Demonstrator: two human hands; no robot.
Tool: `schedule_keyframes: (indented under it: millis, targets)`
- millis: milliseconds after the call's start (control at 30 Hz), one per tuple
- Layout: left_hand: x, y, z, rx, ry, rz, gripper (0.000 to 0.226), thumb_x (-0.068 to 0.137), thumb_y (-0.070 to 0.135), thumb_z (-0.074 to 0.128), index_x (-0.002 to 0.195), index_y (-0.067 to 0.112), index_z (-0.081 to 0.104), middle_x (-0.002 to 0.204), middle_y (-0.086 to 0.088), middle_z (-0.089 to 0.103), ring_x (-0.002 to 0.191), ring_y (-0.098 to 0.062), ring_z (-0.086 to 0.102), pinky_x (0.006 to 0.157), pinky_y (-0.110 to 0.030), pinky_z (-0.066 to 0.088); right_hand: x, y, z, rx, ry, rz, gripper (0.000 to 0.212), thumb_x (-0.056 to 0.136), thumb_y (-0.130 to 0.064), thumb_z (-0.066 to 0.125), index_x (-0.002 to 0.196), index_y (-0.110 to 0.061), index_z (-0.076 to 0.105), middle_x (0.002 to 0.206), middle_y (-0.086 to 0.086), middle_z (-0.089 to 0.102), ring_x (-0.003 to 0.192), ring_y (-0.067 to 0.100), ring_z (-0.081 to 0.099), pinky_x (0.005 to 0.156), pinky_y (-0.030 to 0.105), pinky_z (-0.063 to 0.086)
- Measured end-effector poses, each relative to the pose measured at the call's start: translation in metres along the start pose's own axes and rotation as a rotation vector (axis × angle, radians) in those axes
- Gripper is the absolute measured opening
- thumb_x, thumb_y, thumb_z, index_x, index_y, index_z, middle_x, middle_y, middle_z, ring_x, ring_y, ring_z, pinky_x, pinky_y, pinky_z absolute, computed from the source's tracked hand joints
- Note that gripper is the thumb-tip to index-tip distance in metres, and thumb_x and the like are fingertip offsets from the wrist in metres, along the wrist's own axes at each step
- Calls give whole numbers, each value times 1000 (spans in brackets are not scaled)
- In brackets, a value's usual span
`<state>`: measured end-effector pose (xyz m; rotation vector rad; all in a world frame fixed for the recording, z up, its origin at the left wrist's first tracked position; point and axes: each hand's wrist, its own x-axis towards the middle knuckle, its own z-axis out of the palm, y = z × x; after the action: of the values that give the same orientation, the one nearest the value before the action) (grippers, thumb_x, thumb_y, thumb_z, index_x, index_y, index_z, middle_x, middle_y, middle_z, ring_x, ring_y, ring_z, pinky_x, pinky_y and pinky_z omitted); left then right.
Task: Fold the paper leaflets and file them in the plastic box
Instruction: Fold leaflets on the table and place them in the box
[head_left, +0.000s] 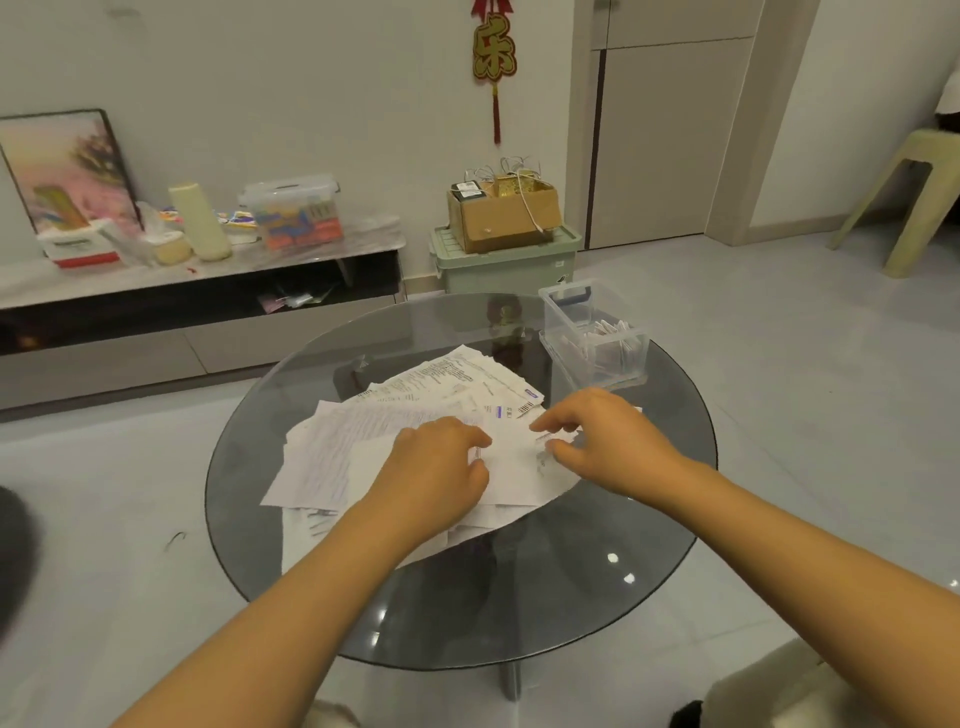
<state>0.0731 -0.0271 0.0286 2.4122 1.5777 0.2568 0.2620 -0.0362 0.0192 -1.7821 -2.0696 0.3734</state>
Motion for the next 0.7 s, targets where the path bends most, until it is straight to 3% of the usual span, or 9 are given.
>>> schedule_keyframes:
  millis: [133, 267, 500, 600, 700]
  targets:
    - [-15, -18, 6, 257, -184, -87, 55, 92, 42, 46, 141, 27, 30, 141, -3, 38, 128, -24, 36, 107, -39, 24, 0, -12, 14, 16, -60, -50, 32, 86, -17, 57, 115, -27, 65, 114, -8, 65, 106, 10, 54, 92, 30, 47]
    - [-28, -37, 8, 254, -258, -111, 69, 88, 51, 51, 144, 26, 19, 147, -4, 26, 132, -25, 28, 109, -41, 23, 1, -19, 25, 9, -106, -83, 32, 87, -22, 56, 117, -29, 64, 116, -11, 64, 104, 7, 56, 89, 26, 48]
    - [-36, -53, 10, 43, -297, 12, 81, 85, 45, 61, 147, 17, 17, 153, 1, 17, 140, -18, 18, 112, -33, 24, 4, -30, 41, 25, -164, -173, 34, 85, -29, 63, 118, -31, 63, 120, -13, 61, 112, 6, 49, 95, 23, 40]
    - [-36, -60, 13, -10, -242, 48, 75, 86, 44, 61, 145, 17, 24, 152, 3, 24, 139, -16, 21, 112, -30, 24, 3, -32, 47, 5, -223, -260, 41, 82, -42, 67, 122, -34, 60, 124, -15, 57, 114, 5, 44, 96, 20, 34]
    - [-38, -67, 16, -18, -232, 71, 70, 89, 45, 57, 147, 21, 27, 156, 5, 18, 142, -11, 16, 113, -25, 16, 4, -33, 53, -37, -277, -318, 48, 78, -50, 68, 123, -37, 58, 124, -16, 56, 113, 7, 43, 98, 23, 34]
